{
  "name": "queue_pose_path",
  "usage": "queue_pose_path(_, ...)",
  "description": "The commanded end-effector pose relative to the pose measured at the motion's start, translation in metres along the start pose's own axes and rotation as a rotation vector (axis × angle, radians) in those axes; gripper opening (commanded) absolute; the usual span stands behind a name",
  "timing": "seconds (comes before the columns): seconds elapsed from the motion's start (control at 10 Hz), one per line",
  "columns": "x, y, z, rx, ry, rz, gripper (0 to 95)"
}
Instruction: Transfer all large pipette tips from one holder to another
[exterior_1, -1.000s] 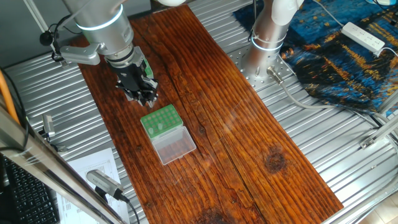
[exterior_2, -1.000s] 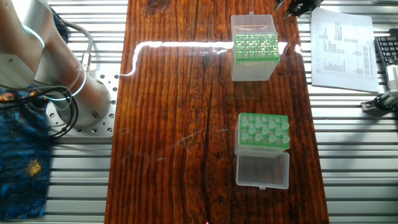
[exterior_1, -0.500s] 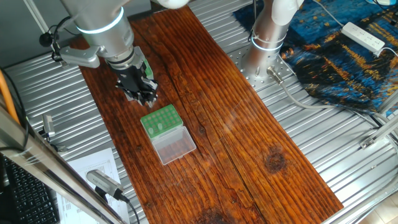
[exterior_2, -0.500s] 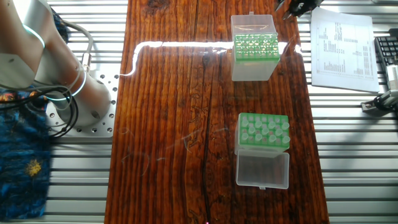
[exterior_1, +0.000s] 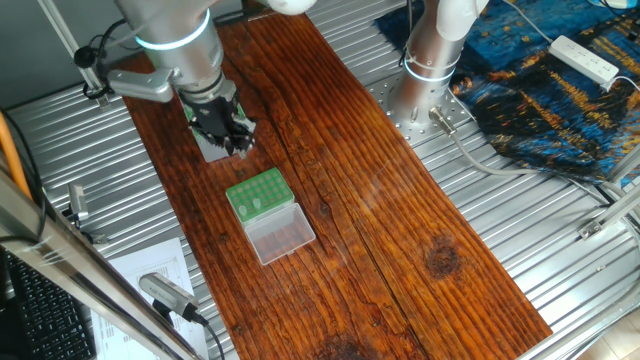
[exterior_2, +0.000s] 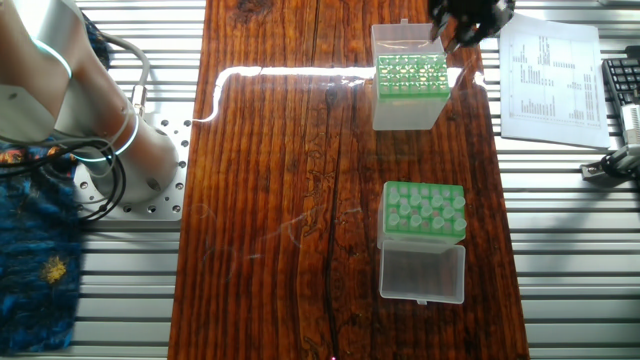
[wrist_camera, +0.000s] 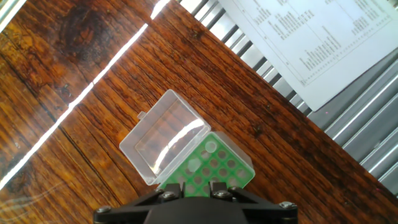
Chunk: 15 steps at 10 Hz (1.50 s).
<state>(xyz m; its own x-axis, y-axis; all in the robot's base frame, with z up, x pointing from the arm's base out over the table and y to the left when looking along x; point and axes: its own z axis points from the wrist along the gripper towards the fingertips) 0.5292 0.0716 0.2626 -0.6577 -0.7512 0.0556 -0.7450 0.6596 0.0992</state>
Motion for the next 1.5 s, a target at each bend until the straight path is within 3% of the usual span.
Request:
queue_pose_path(0.1,0.016,-0.004,0.004,0.01,0.013,-0.049,19.0)
queue_pose_path(0.3,0.032,-0.005,0.006,0.034,0.043,-0.041,19.0)
queue_pose_path(0.4,0.041,-0.005,0.007,0.043,0.042,-0.005,19.0)
queue_pose_path(1.0,0.091,-0.003,0.024,0.081,0.011,0.25,19.0)
queue_pose_path(1.3,0.092,-0.003,0.024,0.084,0.017,0.281,19.0)
queue_pose_path(1.5,0.092,-0.003,0.025,0.082,0.008,0.356,19.0)
